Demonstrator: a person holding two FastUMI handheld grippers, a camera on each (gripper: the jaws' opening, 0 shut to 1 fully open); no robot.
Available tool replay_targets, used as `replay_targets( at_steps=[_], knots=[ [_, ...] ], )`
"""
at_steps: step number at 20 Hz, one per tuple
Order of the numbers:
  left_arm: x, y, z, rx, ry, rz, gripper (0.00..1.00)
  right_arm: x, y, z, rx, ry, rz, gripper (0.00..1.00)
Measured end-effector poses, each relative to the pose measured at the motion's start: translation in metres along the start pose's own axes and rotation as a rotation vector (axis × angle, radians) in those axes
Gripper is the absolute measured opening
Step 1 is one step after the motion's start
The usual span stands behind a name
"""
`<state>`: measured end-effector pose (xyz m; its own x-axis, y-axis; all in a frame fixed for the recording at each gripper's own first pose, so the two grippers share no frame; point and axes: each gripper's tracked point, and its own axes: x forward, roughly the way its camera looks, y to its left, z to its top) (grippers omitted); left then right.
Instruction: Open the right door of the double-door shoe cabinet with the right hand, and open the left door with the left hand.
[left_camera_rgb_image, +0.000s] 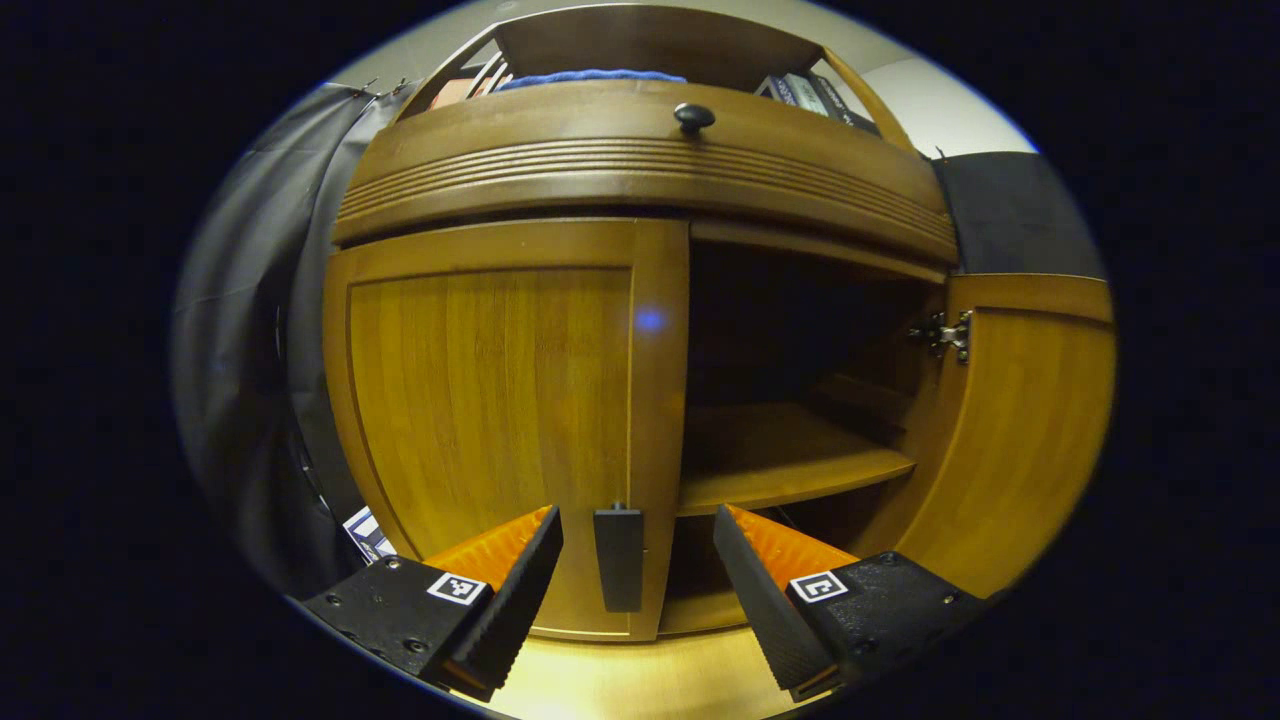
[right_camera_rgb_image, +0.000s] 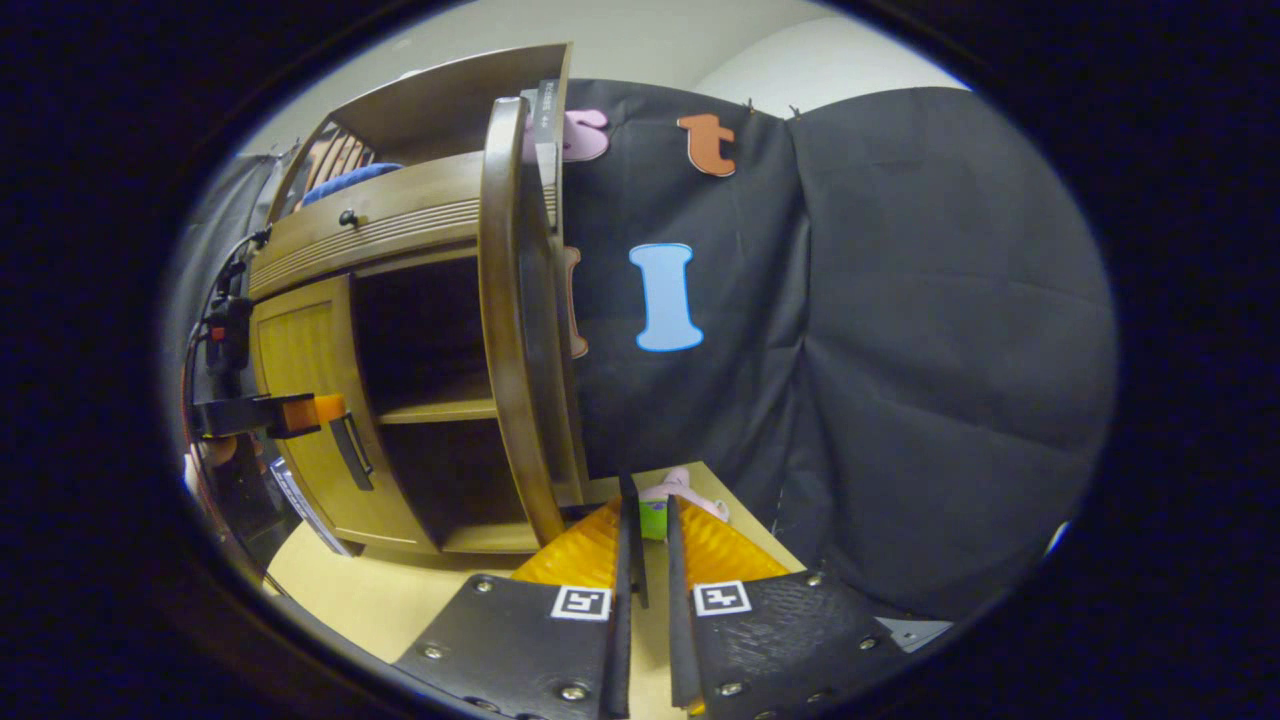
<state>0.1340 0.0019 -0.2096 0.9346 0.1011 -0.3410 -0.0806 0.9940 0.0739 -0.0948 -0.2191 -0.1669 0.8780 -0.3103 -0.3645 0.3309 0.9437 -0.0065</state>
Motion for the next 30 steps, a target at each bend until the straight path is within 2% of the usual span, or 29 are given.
replay_targets(
  at_steps=[2, 4, 5, 6, 8, 11, 21, 22, 29, 30],
  knots=[
    [0.014, 0.005, -0.007, -0.008, 0.021, 0.008, 0.94, -0.001, -0.01, -0.002, 0.003, 0.001, -0.015, 0.16],
    [0.023, 0.009, -0.016, -0.021, 0.041, 0.015, 0.81, -0.005, -0.024, 0.001, -0.021, -0.009, -0.058, 0.19],
    [0.027, 0.012, -0.019, -0.027, 0.048, 0.021, 0.7, -0.006, -0.024, 0.0, -0.024, -0.008, -0.054, 0.2],
    [0.03, 0.013, -0.02, -0.035, 0.048, 0.024, 0.66, -0.006, -0.021, 0.002, -0.023, -0.007, -0.055, 0.2],
    [0.034, 0.011, -0.019, -0.048, 0.047, 0.006, 0.5, -0.007, -0.022, 0.002, -0.029, -0.011, -0.056, 0.2],
    [0.033, 0.008, -0.02, -0.054, 0.051, -0.008, 0.37, -0.01, -0.02, 0.002, -0.041, -0.013, -0.051, 0.2],
    [0.003, 0.01, -0.024, -0.089, 0.051, -0.057, 0.36, -0.025, -0.018, 0.003, -0.056, -0.015, -0.046, 0.2],
    [-0.001, 0.01, -0.024, -0.092, 0.052, -0.06, 0.34, -0.027, -0.017, 0.003, -0.055, -0.014, -0.046, 0.2],
    [-0.027, 0.016, -0.027, -0.105, 0.053, -0.077, 0.39, -0.04, -0.011, 0.001, -0.051, -0.008, -0.035, 0.2],
    [-0.031, 0.017, -0.027, -0.109, 0.053, -0.076, 0.36, -0.041, -0.01, 0.0, -0.053, -0.007, -0.032, 0.2]
  ],
)
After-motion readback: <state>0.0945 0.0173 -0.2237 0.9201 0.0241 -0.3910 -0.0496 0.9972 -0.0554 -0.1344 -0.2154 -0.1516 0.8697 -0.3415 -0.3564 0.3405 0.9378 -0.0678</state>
